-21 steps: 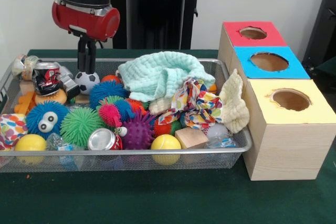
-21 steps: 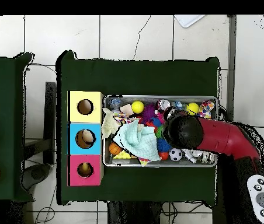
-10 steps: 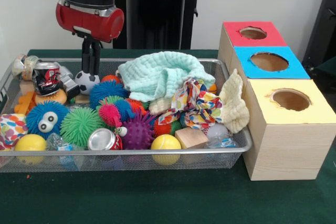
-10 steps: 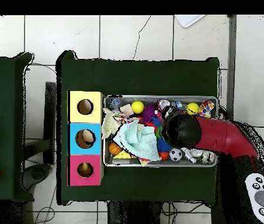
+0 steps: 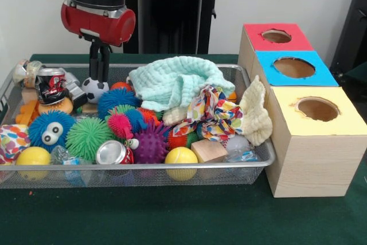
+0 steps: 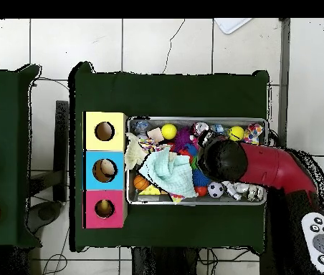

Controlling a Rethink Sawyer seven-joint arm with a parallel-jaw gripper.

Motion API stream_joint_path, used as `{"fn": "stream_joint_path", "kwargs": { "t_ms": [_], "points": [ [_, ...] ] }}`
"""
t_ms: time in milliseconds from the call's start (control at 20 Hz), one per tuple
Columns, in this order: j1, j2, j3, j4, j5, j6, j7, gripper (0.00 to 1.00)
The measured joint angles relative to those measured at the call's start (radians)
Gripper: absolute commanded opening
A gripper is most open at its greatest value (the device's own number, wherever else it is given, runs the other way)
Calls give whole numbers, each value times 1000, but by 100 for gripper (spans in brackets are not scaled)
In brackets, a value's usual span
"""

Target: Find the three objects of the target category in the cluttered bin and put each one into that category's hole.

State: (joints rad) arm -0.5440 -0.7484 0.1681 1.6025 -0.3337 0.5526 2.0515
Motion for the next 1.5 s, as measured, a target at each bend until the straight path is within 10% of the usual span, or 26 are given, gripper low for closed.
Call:
{"fn": "stream_joint_path", "kwargs": {
  "t_ms": [900, 1200, 1500],
  "points": [
    [-106, -26, 146, -66, -143, 36, -20, 0],
    [-108, 37, 149, -143, -258, -213, -20, 0],
    [-246, 177, 307, -263, -396, -476, -27, 0]
  ]
}}
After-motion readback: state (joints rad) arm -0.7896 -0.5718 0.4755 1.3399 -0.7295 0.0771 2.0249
